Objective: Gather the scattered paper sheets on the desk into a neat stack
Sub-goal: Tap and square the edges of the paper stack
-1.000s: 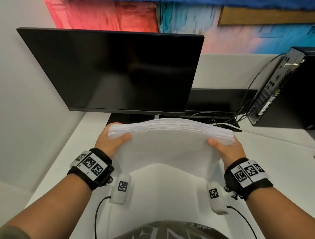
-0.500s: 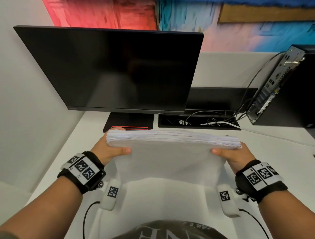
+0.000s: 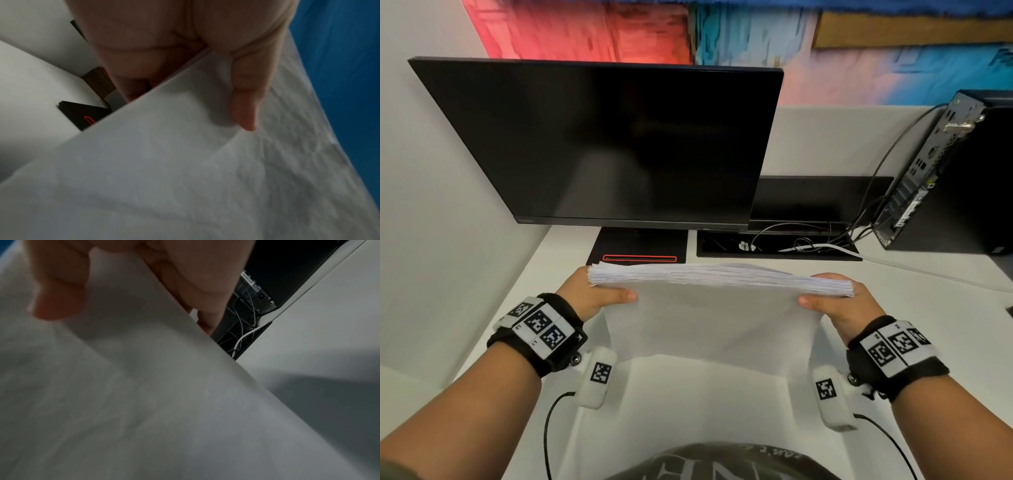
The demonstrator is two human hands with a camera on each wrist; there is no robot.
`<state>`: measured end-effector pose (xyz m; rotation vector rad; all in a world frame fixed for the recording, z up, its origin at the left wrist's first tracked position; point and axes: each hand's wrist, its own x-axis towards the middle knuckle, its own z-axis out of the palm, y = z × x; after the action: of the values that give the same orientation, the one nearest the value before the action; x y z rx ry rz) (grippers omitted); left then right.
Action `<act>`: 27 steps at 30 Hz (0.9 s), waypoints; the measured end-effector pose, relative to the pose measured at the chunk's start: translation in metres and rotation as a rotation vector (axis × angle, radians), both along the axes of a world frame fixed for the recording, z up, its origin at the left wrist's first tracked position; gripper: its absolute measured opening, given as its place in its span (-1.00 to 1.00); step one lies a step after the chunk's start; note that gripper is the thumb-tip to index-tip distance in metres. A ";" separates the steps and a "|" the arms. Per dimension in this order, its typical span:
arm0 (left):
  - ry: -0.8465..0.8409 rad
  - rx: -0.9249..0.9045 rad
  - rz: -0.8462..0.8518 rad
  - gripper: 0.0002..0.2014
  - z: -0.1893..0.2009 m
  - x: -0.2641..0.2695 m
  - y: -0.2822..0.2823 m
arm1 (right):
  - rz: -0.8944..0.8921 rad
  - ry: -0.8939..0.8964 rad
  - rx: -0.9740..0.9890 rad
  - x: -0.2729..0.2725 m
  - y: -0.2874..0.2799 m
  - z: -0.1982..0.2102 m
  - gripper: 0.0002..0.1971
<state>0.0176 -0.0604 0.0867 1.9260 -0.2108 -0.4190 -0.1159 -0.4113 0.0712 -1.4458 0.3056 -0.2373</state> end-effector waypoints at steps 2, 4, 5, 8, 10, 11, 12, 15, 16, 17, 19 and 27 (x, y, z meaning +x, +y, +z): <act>0.008 0.011 0.019 -0.59 0.001 -0.001 -0.001 | -0.048 0.016 0.030 0.000 0.000 -0.001 -0.42; -0.027 0.035 0.083 -0.52 0.005 -0.003 -0.007 | -0.093 -0.002 0.078 -0.001 0.004 0.001 -0.32; -0.081 0.080 0.169 -0.44 0.008 -0.005 -0.011 | -0.111 -0.006 0.072 -0.002 0.008 0.005 -0.27; -0.409 0.350 0.425 -0.05 0.036 -0.019 -0.031 | -0.136 -0.054 0.016 -0.003 0.023 0.025 -0.67; -0.683 0.596 0.229 0.11 0.057 -0.036 -0.051 | -0.144 -0.081 -0.112 0.000 0.035 0.039 -0.77; -0.778 0.702 0.072 0.13 0.066 -0.046 -0.065 | -0.132 -0.105 -0.189 0.001 0.042 0.046 -0.77; -0.836 0.768 -0.067 0.10 0.074 -0.054 -0.078 | -0.112 -0.132 -0.271 0.001 0.050 0.054 -0.78; -0.883 0.784 -0.290 -0.30 0.091 -0.071 -0.108 | -0.030 -0.225 -0.455 0.000 0.069 0.073 -0.75; -0.881 0.749 -0.297 -0.52 0.093 -0.070 -0.110 | -0.012 -0.246 -0.484 -0.001 0.072 0.078 -0.74; -0.850 0.712 -0.305 -0.70 0.096 -0.069 -0.110 | -0.003 -0.258 -0.491 -0.002 0.072 0.082 -0.74; -0.801 0.627 -0.308 -0.83 0.098 -0.067 -0.106 | 0.015 -0.251 -0.478 -0.004 0.066 0.083 -0.77; -0.547 -0.022 0.054 -0.81 0.100 -0.040 -0.059 | -0.056 0.066 -0.480 -0.008 0.012 0.063 -0.81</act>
<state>-0.0226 -0.1196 0.1866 1.9841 -0.5133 0.1563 -0.1242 -0.3993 0.1342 -1.9230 0.3593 -0.3237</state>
